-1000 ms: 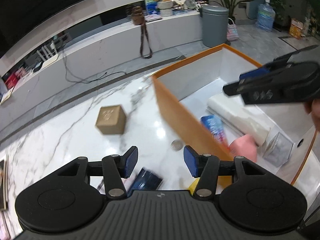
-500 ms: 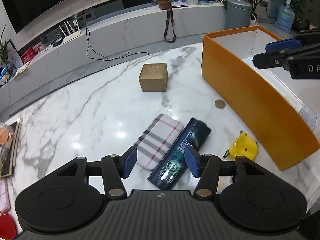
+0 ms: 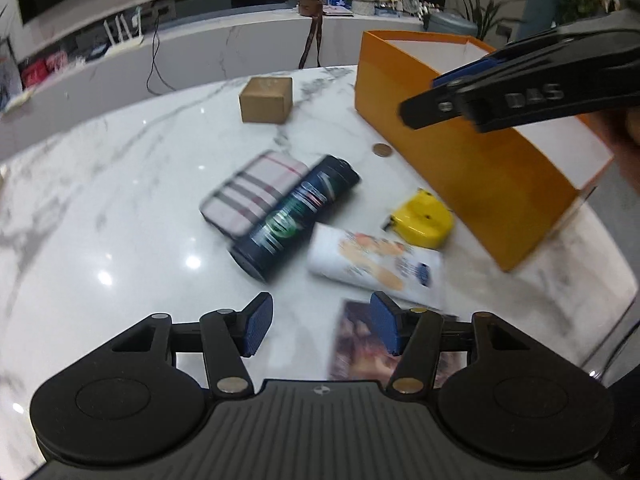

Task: Organize rigid objects
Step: 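Move the left tool to the artwork card box while the right tool approaches the white lotion bottle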

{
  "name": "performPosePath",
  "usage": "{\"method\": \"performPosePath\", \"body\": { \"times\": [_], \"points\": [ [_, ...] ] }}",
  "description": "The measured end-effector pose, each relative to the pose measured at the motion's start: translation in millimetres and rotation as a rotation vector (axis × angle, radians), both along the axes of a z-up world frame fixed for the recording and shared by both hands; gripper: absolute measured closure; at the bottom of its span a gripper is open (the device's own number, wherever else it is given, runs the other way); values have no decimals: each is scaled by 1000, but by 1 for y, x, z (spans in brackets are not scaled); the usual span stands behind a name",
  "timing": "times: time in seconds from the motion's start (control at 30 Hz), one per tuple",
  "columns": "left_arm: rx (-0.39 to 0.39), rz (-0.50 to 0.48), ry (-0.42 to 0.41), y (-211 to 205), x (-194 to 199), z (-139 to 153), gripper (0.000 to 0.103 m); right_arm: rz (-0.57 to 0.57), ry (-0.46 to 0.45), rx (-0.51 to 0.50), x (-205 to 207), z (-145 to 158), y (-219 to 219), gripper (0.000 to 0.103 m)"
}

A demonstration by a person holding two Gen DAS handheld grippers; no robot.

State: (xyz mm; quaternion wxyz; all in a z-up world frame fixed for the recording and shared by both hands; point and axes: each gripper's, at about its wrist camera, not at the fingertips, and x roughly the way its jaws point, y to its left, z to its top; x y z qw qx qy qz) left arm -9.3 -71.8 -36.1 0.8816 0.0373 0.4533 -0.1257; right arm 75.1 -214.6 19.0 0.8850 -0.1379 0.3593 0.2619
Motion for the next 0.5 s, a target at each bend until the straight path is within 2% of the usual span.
{"method": "performPosePath", "body": {
  "times": [0.13,0.2,0.23,0.37,0.43,0.5],
  "points": [
    [-65,43,28,-5,-21,-4,29,12,7,-12,-5,-5,3,61],
    [-105,101,46,-5,-30,-7,27,13,13,-15,-6,-7,3,61],
    [-142,144,60,-4,-34,-9,23,13,14,-21,-6,-9,3,61],
    [-322,364,102,3,-47,-16,21,13,17,-33,-6,-14,4,61],
    [-371,453,122,1,-51,-19,19,13,16,-33,-7,-13,4,61],
    [-385,498,148,-5,-49,-23,19,12,14,-28,-6,-12,4,61]
  ]
}}
